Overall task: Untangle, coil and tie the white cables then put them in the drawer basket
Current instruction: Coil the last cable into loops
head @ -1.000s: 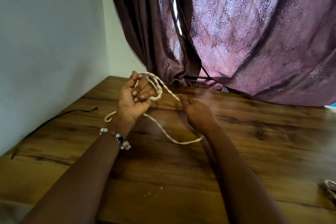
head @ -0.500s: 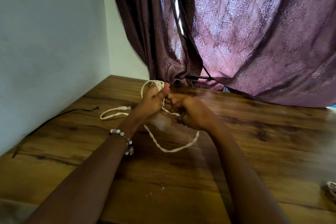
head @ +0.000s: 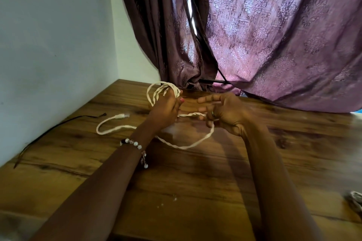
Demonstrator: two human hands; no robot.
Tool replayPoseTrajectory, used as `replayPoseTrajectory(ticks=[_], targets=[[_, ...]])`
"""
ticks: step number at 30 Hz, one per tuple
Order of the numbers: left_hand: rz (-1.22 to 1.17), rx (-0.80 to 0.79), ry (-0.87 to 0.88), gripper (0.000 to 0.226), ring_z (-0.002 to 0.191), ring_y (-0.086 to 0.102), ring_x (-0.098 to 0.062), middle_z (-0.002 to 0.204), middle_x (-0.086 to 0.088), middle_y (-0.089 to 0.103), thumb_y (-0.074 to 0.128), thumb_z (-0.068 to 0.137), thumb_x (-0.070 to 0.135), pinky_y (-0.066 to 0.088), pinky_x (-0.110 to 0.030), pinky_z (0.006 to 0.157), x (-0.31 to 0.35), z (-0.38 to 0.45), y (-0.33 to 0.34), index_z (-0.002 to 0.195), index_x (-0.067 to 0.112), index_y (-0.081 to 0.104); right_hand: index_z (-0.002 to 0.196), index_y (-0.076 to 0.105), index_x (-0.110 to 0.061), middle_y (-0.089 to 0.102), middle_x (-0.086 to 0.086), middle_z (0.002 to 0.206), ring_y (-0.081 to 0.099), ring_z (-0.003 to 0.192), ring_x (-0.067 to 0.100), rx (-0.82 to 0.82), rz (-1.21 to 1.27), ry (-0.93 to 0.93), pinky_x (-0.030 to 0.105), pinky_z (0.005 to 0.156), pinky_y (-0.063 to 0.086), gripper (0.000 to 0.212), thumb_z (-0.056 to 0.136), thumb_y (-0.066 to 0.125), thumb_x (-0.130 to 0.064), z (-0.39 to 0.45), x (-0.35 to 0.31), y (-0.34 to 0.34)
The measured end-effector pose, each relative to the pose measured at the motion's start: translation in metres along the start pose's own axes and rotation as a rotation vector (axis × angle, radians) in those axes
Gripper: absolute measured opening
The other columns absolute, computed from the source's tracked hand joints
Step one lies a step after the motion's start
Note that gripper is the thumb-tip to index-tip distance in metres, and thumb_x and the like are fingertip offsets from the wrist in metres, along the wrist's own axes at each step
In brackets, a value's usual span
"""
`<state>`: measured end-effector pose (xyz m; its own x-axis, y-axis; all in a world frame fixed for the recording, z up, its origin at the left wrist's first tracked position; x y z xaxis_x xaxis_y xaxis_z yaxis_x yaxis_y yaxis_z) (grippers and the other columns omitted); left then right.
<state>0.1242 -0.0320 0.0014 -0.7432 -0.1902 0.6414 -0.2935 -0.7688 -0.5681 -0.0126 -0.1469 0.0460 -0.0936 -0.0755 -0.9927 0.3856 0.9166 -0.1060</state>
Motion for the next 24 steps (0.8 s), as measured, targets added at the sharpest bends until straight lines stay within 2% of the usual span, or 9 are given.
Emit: replayPoseTrajectory(ticks=[2,5,8,10,14,17,20,22,24], targets=[[0.076,-0.024,-0.003,0.037,0.072,0.063,-0.032,0.089,-0.022,0.064,0.042,0.1,0.024,0.051,-0.038,0.066,0.0,0.0,0.003,0.128,-0.002,0.041,0.106,0.062,0.002,0.065,0.016,0.09,0.064,0.068,0.023,0.101,-0.456,-0.147,0.019,0.045,0.044,0.036,0.079,0.05,0.024,0.006,0.002,-0.01],[0.194,-0.049,0.016,0.034,0.093,0.058,-0.035,0.102,-0.025,0.06,0.045,0.099,0.021,0.039,-0.033,0.071,0.006,-0.002,0.006,0.12,-0.006,0.042,0.108,0.067,-0.003,0.069,0.012,0.104,0.064,0.094,0.025,0.168,-1.155,-0.33,0.026,0.079,0.05,0.031,0.078,0.071,0.001,0.014,-0.001,-0.018],[0.221,-0.066,0.027,0.033,0.097,0.057,-0.034,0.105,-0.024,0.059,0.045,0.099,0.021,0.032,-0.029,0.068,0.012,-0.004,0.008,0.12,-0.005,0.042,0.079,0.066,-0.01,0.067,0.017,0.103,0.063,0.096,0.03,0.141,-1.343,-0.295,0.031,0.079,0.047,0.011,0.079,0.068,0.001,0.013,0.001,-0.013],[0.311,-0.016,0.038,0.035,0.096,0.058,-0.037,0.104,-0.024,0.06,0.041,0.1,0.025,0.039,-0.035,0.071,0.014,-0.005,0.007,0.122,-0.003,0.041,0.063,0.047,-0.014,0.064,0.019,0.098,0.062,0.092,0.03,0.131,-1.381,-0.243,0.028,0.071,0.042,0.03,0.078,0.067,0.003,0.015,0.009,-0.015],[0.457,0.127,-0.015,0.035,0.091,0.061,-0.039,0.099,-0.022,0.063,0.036,0.101,0.029,0.04,-0.038,0.068,0.013,-0.001,0.002,0.123,0.001,0.04,0.074,0.064,-0.003,0.069,0.015,0.083,0.067,0.075,0.024,0.145,-1.312,-0.204,0.034,0.072,0.056,0.009,0.077,0.072,0.001,0.008,0.002,-0.03],[0.451,-0.019,0.014,0.037,0.1,0.058,-0.038,0.108,-0.022,0.062,0.038,0.101,0.028,0.041,-0.039,0.076,0.007,0.001,0.004,0.125,0.001,0.042,0.073,0.067,0.003,0.07,0.016,0.069,0.064,0.049,0.02,0.258,-1.049,-0.198,0.036,0.056,0.058,0.011,0.083,0.063,0.006,0.005,-0.002,-0.037],[0.142,-0.261,-0.059,0.034,0.089,0.061,-0.023,0.097,-0.014,0.063,0.042,0.1,0.03,0.045,-0.037,0.079,0.0,-0.002,0.014,0.11,-0.001,0.052,0.064,0.064,-0.009,0.066,0.002,0.056,0.054,0.035,0.014,0.494,-0.636,-0.266,0.032,0.04,0.053,0.024,0.085,0.064,0.003,0.011,0.005,-0.045],[-0.192,-0.405,-0.173,0.036,0.053,0.056,-0.01,0.066,-0.007,0.059,0.042,0.101,0.029,0.045,-0.03,0.058,0.005,-0.009,0.024,0.09,-0.002,0.056,0.068,0.068,-0.01,0.067,0.0,0.061,0.056,0.047,0.016,0.572,-0.736,-0.401,0.027,0.052,0.05,0.016,0.084,0.069,-0.007,0.015,0.005,-0.043],[-0.419,-0.508,-0.22,0.035,0.041,0.051,-0.01,0.058,-0.009,0.057,0.038,0.103,0.021,0.043,-0.023,0.047,0.017,-0.015,0.03,0.093,-0.007,0.055,0.074,0.07,-0.008,0.063,-0.007,0.064,0.053,0.056,0.01,0.577,-0.776,-0.532,0.018,0.06,0.039,0.009,0.083,0.069,-0.007,0.014,0.002,-0.035]])
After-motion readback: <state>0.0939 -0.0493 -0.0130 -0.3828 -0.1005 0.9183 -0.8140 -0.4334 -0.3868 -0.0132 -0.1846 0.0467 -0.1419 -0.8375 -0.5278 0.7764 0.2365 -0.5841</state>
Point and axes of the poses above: each hand's wrist, its own z-axis towards the middle knuckle, its own y-axis out of the palm, x = y × z, the point moved 2 cm from there along z, towards the middle knuckle
